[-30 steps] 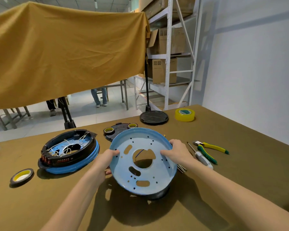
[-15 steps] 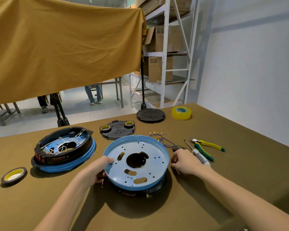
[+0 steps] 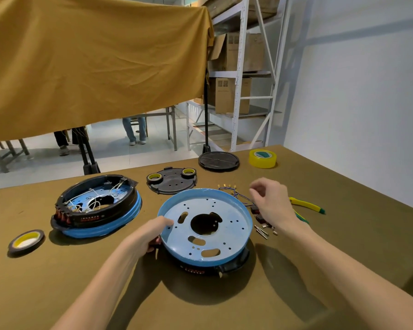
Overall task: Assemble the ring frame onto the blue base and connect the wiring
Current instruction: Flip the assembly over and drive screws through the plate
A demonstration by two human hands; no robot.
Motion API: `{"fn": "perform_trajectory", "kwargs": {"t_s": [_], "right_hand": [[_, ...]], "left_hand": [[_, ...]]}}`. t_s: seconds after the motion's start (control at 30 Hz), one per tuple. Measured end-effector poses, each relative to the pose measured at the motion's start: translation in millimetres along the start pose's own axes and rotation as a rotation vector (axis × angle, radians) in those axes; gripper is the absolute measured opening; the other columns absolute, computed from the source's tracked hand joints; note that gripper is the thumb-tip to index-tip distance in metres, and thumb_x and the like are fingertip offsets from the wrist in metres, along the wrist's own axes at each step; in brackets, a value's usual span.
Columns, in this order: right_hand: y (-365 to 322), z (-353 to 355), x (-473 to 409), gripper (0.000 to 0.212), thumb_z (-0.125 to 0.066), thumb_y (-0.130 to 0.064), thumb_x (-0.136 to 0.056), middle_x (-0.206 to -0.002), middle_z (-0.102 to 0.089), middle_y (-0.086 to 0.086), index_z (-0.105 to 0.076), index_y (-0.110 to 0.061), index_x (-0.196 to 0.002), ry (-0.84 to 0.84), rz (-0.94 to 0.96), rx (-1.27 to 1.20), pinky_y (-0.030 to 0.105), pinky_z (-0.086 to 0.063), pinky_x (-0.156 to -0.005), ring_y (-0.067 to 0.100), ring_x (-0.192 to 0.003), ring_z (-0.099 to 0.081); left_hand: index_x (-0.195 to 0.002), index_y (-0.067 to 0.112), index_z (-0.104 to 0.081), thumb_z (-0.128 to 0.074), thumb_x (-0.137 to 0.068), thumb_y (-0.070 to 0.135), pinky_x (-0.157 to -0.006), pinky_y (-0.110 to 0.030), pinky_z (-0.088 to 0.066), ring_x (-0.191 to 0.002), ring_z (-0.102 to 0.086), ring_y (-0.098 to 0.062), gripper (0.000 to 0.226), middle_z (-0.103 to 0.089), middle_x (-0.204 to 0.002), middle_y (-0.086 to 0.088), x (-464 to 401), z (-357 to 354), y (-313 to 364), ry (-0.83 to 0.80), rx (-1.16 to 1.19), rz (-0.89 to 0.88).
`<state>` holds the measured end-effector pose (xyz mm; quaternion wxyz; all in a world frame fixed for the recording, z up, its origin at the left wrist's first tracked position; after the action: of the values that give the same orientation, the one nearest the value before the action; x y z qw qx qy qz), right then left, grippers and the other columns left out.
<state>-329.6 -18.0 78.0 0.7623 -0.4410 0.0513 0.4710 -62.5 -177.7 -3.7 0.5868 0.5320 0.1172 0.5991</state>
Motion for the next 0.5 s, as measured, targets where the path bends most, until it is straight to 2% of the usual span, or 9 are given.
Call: {"fn": "perform_trajectory", "kwargs": {"t_s": [0.07,0.17,0.33,0.5], "right_hand": [[-28,-22,-2,0.013,-0.070,-0.007,-0.095,-0.087,-0.074,-0.003,-0.075,-0.010,-0.106,-0.123,0.034,-0.181,0.019,-0.060,-0.070,0.004,-0.071,-0.071],[-67,-74,1,0.020,-0.069,-0.003,-0.094,-0.086,-0.076,0.003,-0.073,-0.002,-0.114,-0.312,0.100,-0.316,0.027,-0.063,-0.074,0.008,-0.073,-0.075],[-96,-132,0,0.018,-0.064,0.003,-0.091,-0.083,-0.078,0.012,-0.075,0.002,-0.106,-0.448,0.170,-0.403,0.029,-0.063,-0.077,0.014,-0.074,-0.076],[-88,-150,0,0.018,-0.065,0.000,-0.091,-0.086,-0.078,0.008,-0.077,-0.003,-0.105,-0.501,0.212,-0.393,0.027,-0.063,-0.077,0.012,-0.077,-0.076]], "left_hand": [[-0.124,0.011,-0.047,-0.062,-0.098,0.038,-0.076,-0.032,-0.040,-0.087,-0.050,-0.021,0.041,-0.055,-0.104,-0.013,-2,-2,1,0.006,-0.007,-0.010],[-0.126,0.011,-0.049,-0.062,-0.097,0.040,-0.072,-0.030,-0.039,-0.088,-0.050,-0.021,0.042,-0.057,-0.106,-0.013,-8,-3,0,0.004,-0.020,-0.020],[-0.118,0.013,-0.055,-0.064,-0.094,0.042,-0.065,-0.029,-0.037,-0.082,-0.051,-0.020,0.039,-0.059,-0.098,-0.012,-22,-2,-5,0.000,-0.044,-0.026],[-0.106,0.016,-0.056,-0.065,-0.092,0.041,-0.067,-0.029,-0.040,-0.079,-0.054,-0.019,0.031,-0.062,-0.094,-0.009,-32,-3,-10,-0.015,-0.040,-0.050]]}}
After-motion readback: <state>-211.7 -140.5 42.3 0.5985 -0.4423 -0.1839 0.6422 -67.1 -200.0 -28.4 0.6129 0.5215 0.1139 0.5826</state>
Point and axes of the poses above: each hand's wrist, its own x-axis away from the middle knuckle, its own z-axis out of the back of the hand, y = z × x, the point moved 4 cm from there along -x, towards the middle knuckle
